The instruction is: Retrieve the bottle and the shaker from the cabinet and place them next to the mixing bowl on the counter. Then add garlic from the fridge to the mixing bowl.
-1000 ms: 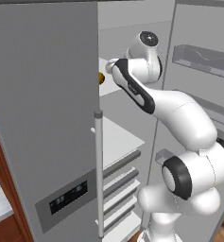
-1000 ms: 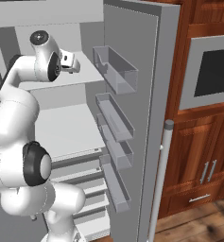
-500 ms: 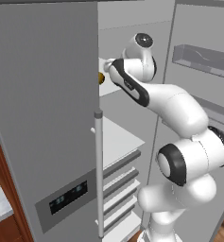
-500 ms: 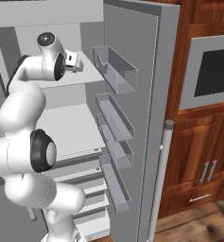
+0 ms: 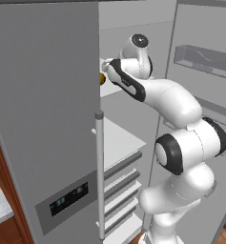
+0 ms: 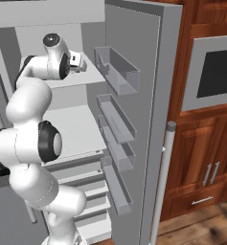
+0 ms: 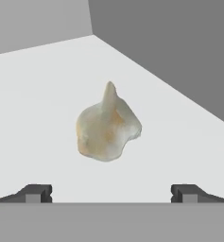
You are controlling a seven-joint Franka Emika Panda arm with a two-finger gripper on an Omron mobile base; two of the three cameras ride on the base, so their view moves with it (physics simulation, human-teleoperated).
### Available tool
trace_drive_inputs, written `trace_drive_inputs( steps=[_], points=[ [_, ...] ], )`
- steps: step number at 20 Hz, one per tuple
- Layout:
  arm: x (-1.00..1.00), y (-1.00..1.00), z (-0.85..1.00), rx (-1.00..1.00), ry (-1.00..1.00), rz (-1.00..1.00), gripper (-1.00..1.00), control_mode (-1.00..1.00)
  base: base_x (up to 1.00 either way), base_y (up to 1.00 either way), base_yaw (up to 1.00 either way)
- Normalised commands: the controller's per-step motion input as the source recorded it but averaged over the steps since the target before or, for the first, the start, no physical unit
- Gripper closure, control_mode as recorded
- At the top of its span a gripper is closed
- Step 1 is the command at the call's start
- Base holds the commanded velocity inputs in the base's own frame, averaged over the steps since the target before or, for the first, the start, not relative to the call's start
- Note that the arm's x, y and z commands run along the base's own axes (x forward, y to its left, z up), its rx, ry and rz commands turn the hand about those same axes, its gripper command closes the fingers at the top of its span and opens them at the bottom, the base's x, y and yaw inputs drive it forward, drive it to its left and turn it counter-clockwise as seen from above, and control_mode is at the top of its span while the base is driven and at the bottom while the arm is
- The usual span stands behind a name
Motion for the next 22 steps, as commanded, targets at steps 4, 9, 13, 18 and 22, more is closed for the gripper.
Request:
trace_drive_inputs(
  steps=[4,9,13,18,22],
  points=[
    [0.29,0.02,-0.16,0.0,0.01,0.0,-1.0,-1.0,0.0,0.0,0.0],
    [0.31,0.01,-0.09,0.0,0.0,0.0,-1.0,-1.0,0.0,0.0,0.0],
    [0.33,0.05,-0.05,0.0,0.0,0.0,-1.0,-1.0,0.0,0.0,0.0],
    [0.29,0.1,-0.04,0.0,0.0,0.0,-1.0,-1.0,0.0,0.0,0.0],
    [0.24,0.11,-0.06,0.0,0.0,0.0,-1.0,-1.0,0.0,0.0,0.0]
  ],
)
